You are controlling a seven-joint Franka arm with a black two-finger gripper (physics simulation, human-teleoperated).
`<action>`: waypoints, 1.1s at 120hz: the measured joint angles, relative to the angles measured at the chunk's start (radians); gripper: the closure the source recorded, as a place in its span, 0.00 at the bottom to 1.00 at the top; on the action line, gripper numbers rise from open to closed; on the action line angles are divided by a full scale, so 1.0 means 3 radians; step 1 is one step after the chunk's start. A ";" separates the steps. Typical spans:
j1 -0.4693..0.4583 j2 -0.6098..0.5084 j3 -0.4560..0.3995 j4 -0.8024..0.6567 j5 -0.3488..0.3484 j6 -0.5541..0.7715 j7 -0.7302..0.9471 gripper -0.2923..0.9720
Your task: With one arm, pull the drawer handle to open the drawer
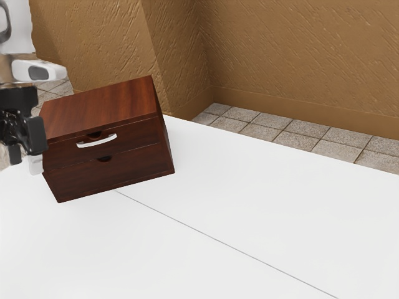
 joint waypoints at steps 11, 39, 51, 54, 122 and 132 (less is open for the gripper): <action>-0.0072 0.0026 -0.0030 0.0024 0.0016 0.0333 0.0256 0.23; 0.1081 0.0104 -0.1027 -0.0431 0.0045 0.1410 0.0997 0.23; 0.1329 0.0028 -0.1196 -0.0816 0.0106 0.2227 0.1449 0.23; 0.1352 -0.0022 -0.1208 -0.0868 0.0156 0.2392 0.1551 0.23; 0.1673 0.0042 -0.1233 -0.1598 0.0404 0.4496 0.2922 0.40; 0.1597 -0.0131 -0.1233 -0.1767 0.0396 0.4547 0.3017 0.44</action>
